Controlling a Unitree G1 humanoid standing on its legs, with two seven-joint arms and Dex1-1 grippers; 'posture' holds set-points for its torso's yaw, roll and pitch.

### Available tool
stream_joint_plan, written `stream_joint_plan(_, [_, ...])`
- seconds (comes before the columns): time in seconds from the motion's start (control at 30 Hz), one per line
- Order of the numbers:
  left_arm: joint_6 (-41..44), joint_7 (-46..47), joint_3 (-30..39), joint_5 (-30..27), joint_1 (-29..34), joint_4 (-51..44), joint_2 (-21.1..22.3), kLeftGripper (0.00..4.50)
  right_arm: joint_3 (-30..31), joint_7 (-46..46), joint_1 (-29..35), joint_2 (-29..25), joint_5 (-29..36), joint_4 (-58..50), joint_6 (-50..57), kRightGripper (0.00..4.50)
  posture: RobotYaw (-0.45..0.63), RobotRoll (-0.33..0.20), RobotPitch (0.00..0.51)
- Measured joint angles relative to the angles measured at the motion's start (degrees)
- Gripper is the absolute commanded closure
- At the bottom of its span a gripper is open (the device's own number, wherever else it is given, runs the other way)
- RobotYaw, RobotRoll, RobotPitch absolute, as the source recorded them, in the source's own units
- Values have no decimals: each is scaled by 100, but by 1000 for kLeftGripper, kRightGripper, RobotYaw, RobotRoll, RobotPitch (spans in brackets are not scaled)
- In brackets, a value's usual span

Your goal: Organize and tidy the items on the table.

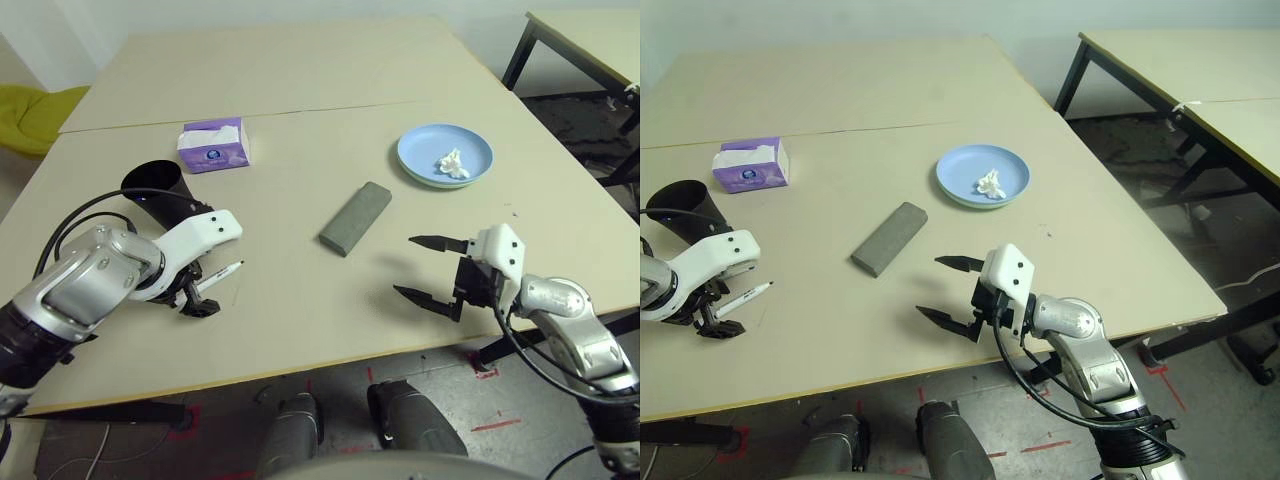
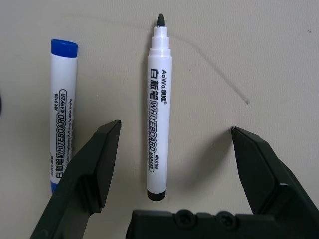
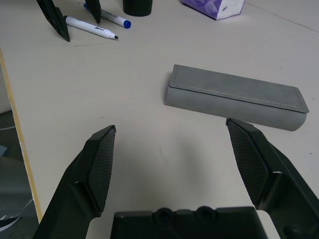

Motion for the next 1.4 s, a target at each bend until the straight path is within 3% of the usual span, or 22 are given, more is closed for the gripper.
stream_joint_plan(0.1, [-51, 0, 4, 50, 6, 25, -72, 624, 0, -4, -27, 1, 0, -4, 1, 0, -258, 0, 106])
stream_joint_plan(0.47, [-39, 58, 96, 25, 49, 122, -294, 4240, 30, -124, -379, 97, 1, -109, 120, 0, -254, 0, 81])
stream_joint_plan(0.77, [-396, -200, 219, -24, 185, 103, -134, 4264, 28, -58, -354, 0, 5, -106, 157, 0, -224, 0, 89])
stream_joint_plan(0.97, [-770, -734, 1602, -985, 808, -300, -65, 4264, 0, 201, -268, -33, 139, -108, 132, 0, -187, 0, 96])
stream_joint_plan(1.1, [-535, -599, 3053, -1831, 1008, -513, -630, 4264, -3, 643, -232, -40, 363, -109, -105, 0, -153, 0, 101])
stream_joint_plan(1.2, [-49, -152, 4014, -2428, 990, -752, -1300, 4264, 15, 847, -281, 3, 460, -90, -193, 0, -120, 0, 103])
stream_joint_plan(1.4, [961, 1067, 5437, -3241, 509, -1149, -2192, 4264, 7, 696, -715, 388, 637, 150, 38, 0, -62, 0, 106])
